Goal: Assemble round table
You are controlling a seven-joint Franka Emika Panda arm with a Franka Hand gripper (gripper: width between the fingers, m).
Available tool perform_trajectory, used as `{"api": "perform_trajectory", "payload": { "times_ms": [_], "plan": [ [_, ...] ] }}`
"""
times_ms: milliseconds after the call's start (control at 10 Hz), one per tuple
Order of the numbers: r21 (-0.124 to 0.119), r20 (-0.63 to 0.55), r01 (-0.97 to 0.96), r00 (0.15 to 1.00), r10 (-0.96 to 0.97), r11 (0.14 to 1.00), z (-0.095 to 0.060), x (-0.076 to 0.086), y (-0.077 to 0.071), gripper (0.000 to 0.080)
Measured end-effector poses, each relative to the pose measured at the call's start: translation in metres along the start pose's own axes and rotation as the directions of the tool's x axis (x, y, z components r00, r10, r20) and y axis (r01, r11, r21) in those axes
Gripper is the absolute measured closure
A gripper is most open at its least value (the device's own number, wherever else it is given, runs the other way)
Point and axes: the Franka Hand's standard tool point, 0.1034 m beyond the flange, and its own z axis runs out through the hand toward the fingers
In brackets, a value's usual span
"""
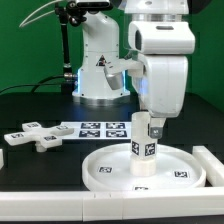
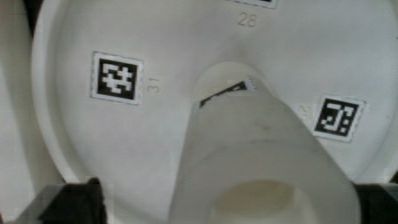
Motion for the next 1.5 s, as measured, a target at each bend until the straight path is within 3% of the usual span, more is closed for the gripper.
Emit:
{"api": "perform_trajectory", "payload": {
  "times_ms": [500, 600, 800, 1300, 1500],
  "plan": [
    [0.014, 0.027, 0.304, 0.952, -0.304, 0.953, 0.004, -0.008, -0.002, 0.0151],
    [0.017, 0.024, 0.297, 0.954, -0.297, 0.955, 0.007, -0.006, -0.003, 0.0151],
    [0.023, 0.022, 0.290, 0.957, -0.290, 0.957, 0.009, -0.006, -0.005, 0.0396],
    [0.024, 0.020, 0.237, 0.971, -0.238, 0.971, 0.010, -0.007, -0.005, 0.0393],
    [0.043, 0.014, 0.009, 1.000, -0.009, 0.999, 0.011, -0.013, -0.009, 0.0393]
  ]
}}
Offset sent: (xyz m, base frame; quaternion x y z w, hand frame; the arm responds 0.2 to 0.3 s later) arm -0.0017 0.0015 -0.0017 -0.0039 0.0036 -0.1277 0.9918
